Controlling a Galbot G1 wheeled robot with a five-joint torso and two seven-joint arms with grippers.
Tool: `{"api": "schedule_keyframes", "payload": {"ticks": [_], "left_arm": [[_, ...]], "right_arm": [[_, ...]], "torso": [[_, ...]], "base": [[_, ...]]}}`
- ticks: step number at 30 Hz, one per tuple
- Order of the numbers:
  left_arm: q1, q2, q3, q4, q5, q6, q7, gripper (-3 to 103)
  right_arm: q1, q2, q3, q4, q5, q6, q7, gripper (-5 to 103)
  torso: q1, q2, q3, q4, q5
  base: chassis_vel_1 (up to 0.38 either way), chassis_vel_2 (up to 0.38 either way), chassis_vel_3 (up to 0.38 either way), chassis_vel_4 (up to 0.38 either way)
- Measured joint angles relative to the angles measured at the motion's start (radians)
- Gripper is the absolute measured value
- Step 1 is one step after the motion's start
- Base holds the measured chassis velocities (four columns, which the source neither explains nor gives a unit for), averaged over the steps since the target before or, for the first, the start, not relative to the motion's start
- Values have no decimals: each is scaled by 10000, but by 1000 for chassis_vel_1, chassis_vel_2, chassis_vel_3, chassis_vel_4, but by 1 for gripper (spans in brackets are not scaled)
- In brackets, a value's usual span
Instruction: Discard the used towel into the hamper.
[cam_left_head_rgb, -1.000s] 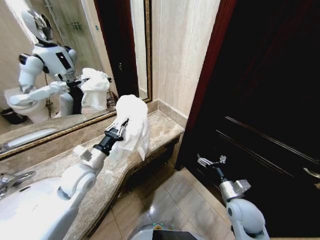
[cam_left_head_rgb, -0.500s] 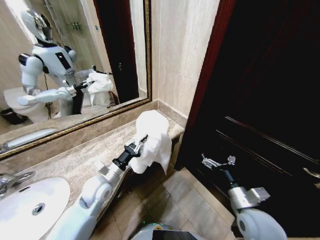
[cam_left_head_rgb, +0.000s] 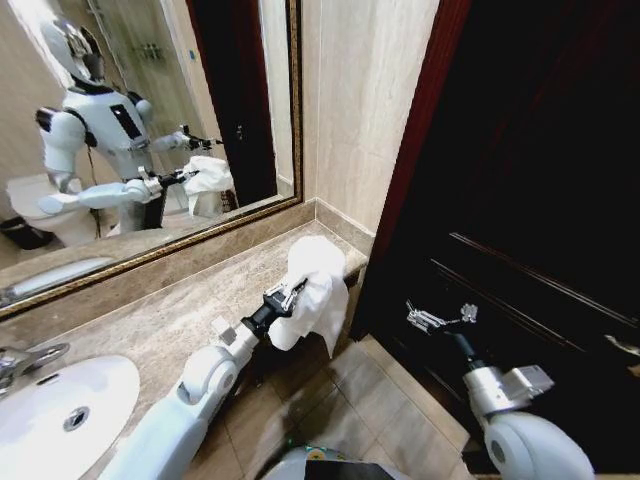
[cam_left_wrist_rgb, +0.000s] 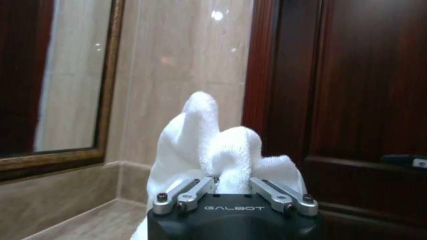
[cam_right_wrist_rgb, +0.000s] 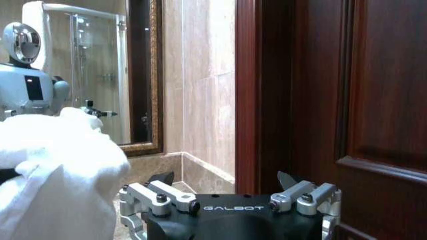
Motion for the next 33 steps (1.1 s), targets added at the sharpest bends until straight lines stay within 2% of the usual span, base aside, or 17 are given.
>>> {"api": "schedule_keyframes", "payload": {"ticks": [1, 5, 7, 24, 33], "left_arm": [[0, 0, 0, 0, 0, 0, 0, 10], [968, 576, -592, -740, 413, -88, -785, 10], [1096, 620, -623, -840, 430, -101, -841, 10], [1228, 249, -390, -780, 591, -348, -822, 10], [1196, 317, -405, -783, 652, -405, -821, 10]], "right_arm": [[0, 0, 0, 0, 0, 0, 0, 100], [-29, 153, -138, -165, 45, -38, -182, 100], [29, 159, -154, -179, 82, -56, -186, 100], [-83, 72, -133, -93, 106, -128, -216, 100], [-123, -5, -94, -35, 105, -155, -163, 100]], "torso": [[0, 0, 0, 0, 0], [-2, 0, 0, 4, 2], [-3, 1, -1, 3, 3], [-2, 0, -1, 0, 3], [-2, 0, -1, 1, 3]], "base": [[0, 0, 0, 0], [0, 0, 0, 0], [0, 0, 0, 0], [0, 0, 0, 0], [0, 0, 0, 0]]}}
